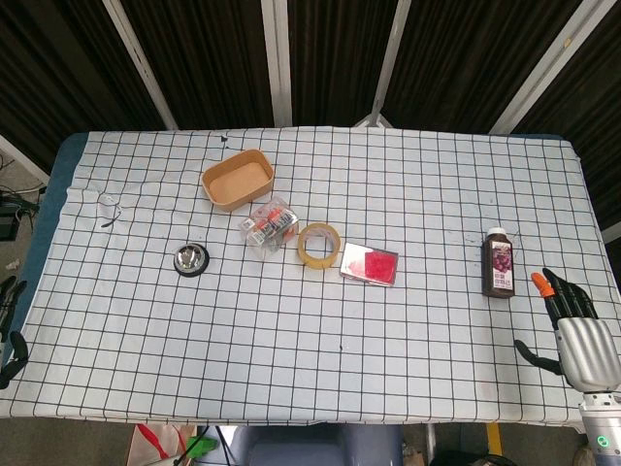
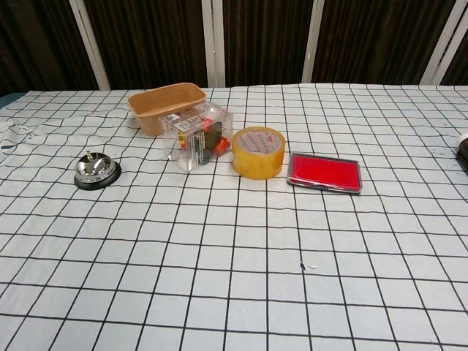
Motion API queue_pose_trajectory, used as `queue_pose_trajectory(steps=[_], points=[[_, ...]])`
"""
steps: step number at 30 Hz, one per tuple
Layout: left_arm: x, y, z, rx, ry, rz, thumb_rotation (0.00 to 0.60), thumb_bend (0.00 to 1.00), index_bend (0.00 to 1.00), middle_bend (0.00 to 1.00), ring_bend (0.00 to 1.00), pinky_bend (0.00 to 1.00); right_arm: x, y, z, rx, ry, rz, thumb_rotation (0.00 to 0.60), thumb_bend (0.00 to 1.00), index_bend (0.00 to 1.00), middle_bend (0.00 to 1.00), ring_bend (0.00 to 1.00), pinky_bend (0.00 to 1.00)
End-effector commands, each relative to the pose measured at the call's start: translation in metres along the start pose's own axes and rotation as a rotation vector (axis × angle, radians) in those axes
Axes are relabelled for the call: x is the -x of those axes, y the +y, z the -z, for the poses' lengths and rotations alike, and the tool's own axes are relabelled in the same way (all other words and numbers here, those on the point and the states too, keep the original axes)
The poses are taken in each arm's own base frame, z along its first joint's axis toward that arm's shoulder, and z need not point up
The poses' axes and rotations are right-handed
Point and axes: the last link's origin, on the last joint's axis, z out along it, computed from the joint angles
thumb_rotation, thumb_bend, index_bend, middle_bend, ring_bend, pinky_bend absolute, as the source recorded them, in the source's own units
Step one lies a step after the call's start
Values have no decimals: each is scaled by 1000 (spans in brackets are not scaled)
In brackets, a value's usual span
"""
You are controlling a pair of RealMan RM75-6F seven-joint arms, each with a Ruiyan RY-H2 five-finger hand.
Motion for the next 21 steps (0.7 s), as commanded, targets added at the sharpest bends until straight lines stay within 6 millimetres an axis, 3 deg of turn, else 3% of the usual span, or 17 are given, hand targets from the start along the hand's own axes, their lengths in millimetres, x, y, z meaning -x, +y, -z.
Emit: queue_pose_trajectory(steps=[1, 21], points=[[0, 0, 0, -1, -1, -1, 600, 1000, 0, 39, 0, 3, 0, 0, 0, 0, 0, -2, 600, 249, 58, 28, 88, 97], [1, 1, 0, 5, -13, 2, 600, 1000, 0, 39, 0, 3, 1, 0, 1, 0, -11, 8, 600, 248, 58, 28, 88, 97]])
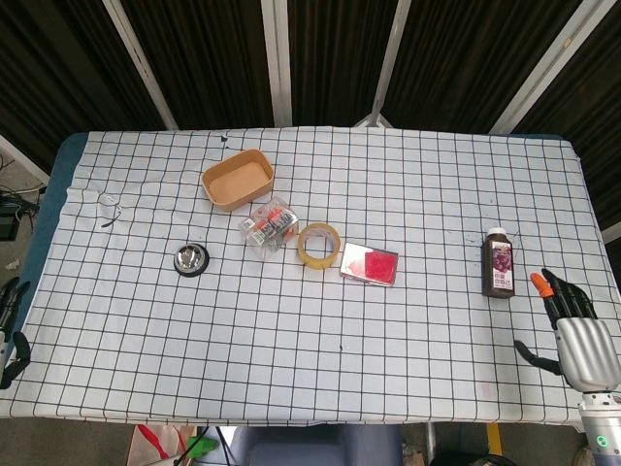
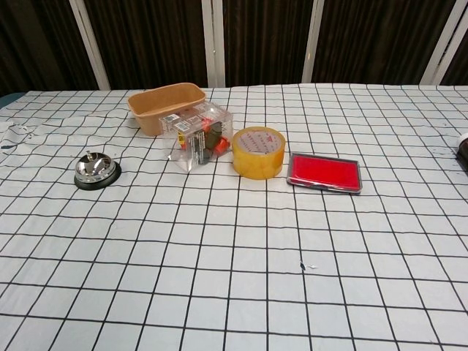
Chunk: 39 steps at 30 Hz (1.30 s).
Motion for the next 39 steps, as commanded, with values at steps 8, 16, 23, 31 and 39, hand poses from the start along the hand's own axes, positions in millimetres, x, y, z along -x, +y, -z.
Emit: queue_pose_trajectory(steps=[8, 16, 23, 31, 39], points=[[4, 4, -6, 2, -23, 2, 600, 1000, 0, 39, 0, 3, -2, 0, 0, -1, 7, -5, 600, 248, 58, 28, 88, 97], [8, 20, -43, 58, -61, -10, 600, 1000, 0, 39, 0, 3, 0, 0, -1, 6, -4, 5, 600, 249, 58, 29, 88, 97], [20, 45, -91, 129, -130, -32, 600, 1000, 0, 40, 0, 3, 0, 1, -1, 9, -2, 4, 600, 249, 58, 28, 88, 97], [56, 76, -139, 178, -219, -62, 600, 1000, 0, 36, 0, 3, -1, 3, -2, 16, 2, 0, 600, 249, 58, 29, 88, 97], [91, 101, -167, 203, -249, -60, 600, 1000, 0, 31, 0, 3, -2, 5, -2, 23, 5, -6, 600, 249, 58, 29, 88, 97]])
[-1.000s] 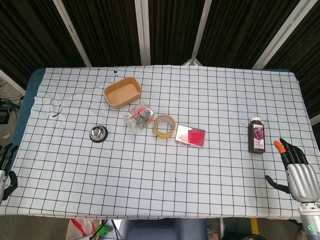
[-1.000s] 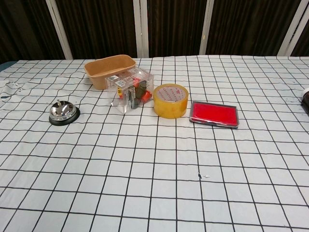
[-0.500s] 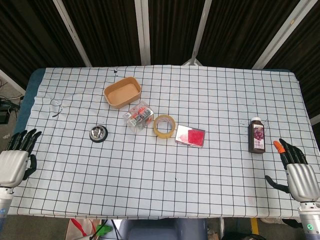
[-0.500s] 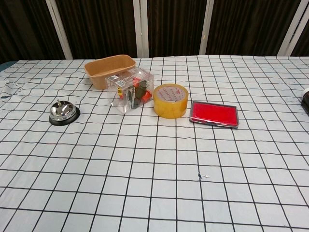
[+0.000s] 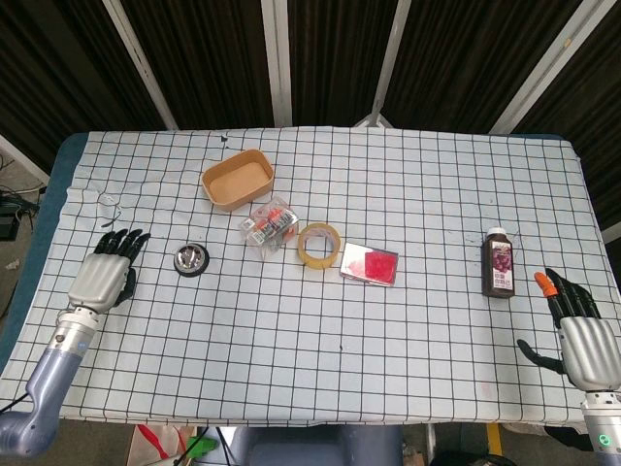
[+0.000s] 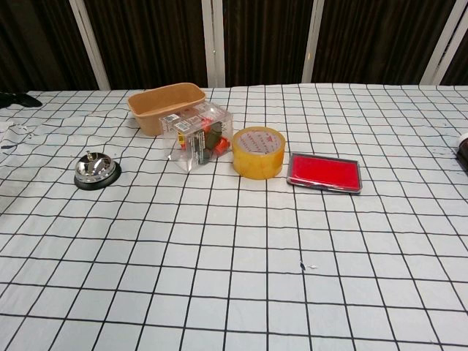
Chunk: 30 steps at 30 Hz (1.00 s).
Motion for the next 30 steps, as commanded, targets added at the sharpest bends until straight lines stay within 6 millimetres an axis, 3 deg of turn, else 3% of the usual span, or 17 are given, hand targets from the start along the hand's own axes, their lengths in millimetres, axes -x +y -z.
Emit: queue_pose_trajectory(steps=[1, 16, 30], points=[[11, 11, -19, 12, -1, 5, 600, 1000, 0, 30, 0, 3, 0, 1, 0, 3, 0, 0, 600, 249, 58, 29, 88, 97], [52, 32, -59, 27, -51, -7, 600, 1000, 0, 29, 0, 3, -2, 2, 1, 0, 3, -7, 600, 248, 58, 28, 88, 97], [88, 54, -77, 63, -120, -57, 600, 1000, 0, 27, 0, 3, -5, 3, 1, 0, 13, -20, 600, 249, 59, 28, 88, 97]])
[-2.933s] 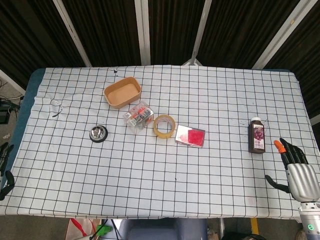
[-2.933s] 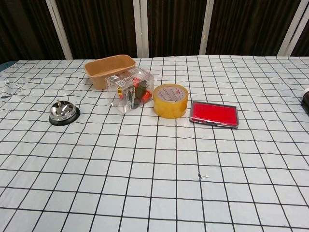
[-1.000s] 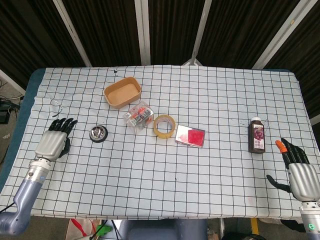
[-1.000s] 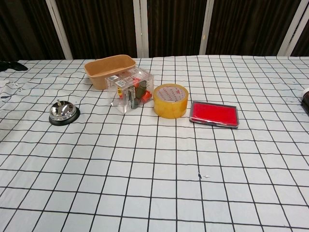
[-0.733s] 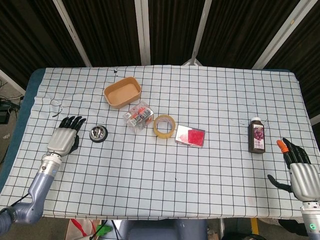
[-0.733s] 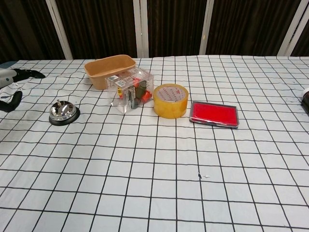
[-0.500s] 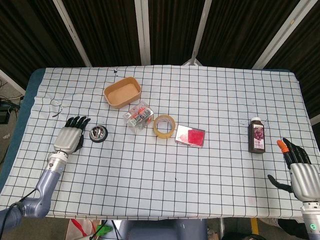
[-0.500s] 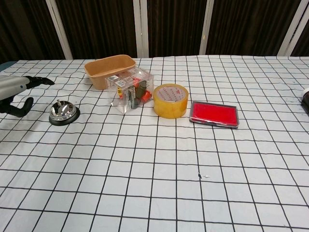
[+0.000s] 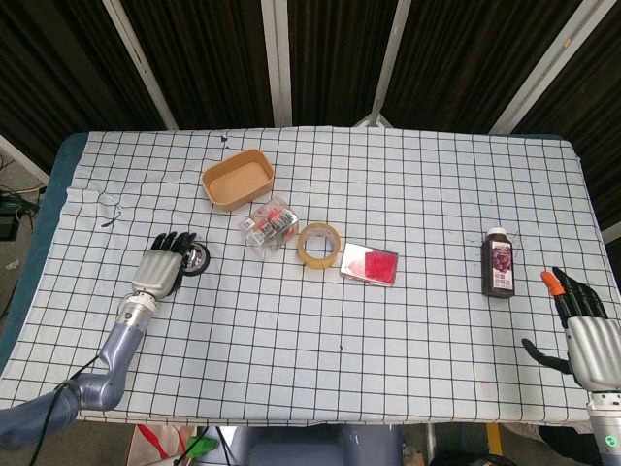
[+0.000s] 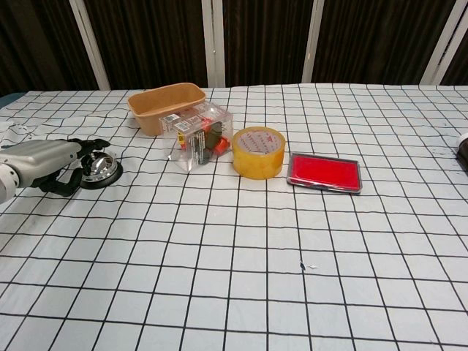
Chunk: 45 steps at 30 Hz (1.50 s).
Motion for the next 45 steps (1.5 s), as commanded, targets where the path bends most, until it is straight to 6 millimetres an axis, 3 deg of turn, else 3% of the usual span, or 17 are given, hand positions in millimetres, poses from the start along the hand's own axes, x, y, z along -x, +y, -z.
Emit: queue_pose_trajectory(steps=[1, 6, 10, 13, 16, 22, 26, 32, 36, 45], points=[[9, 8, -4, 23, -23, -19, 600, 1000, 0, 27, 0, 3, -1, 0, 0, -1, 2, -1, 600, 249, 58, 28, 88, 97], [7, 10, -4, 34, -4, -24, 600, 1000, 0, 25, 0, 3, -2, 1, 1, -1, 5, -4, 600, 249, 58, 29, 88, 97], [-17, 9, 5, 45, 92, -14, 600, 1000, 0, 25, 0, 3, -2, 1, 1, -1, 7, -5, 600, 249, 58, 29, 88, 97], [-53, 7, 31, 54, 229, 13, 600, 1000, 0, 26, 0, 3, -2, 1, 1, -4, 6, -7, 600, 248, 58, 28, 88, 97], [-81, -3, 71, 29, 305, 10, 600, 1000, 0, 28, 0, 3, -2, 0, 1, -7, 5, -9, 600, 248, 58, 29, 88, 97], [-115, -38, 152, -128, 332, 10, 600, 1000, 0, 31, 0, 3, -2, -3, 2, -19, 0, -15, 600, 249, 58, 29, 88, 97], [-110, -64, 197, -215, 306, -13, 600, 1000, 0, 31, 0, 3, -2, -4, 2, -21, 1, -14, 600, 249, 58, 28, 88, 97], [-91, -92, 244, -298, 313, 61, 600, 1000, 0, 27, 0, 2, 1, -6, 2, -24, -8, -5, 600, 248, 58, 28, 88, 97], [-83, -104, 261, -303, 359, 123, 600, 1000, 0, 26, 0, 1, 3, -8, 2, -28, -20, 3, 600, 249, 58, 28, 88, 97], [-83, -109, 267, -277, 367, 130, 600, 1000, 0, 29, 0, 1, 8, -11, 0, -36, -34, -1, 600, 248, 58, 28, 88, 97]])
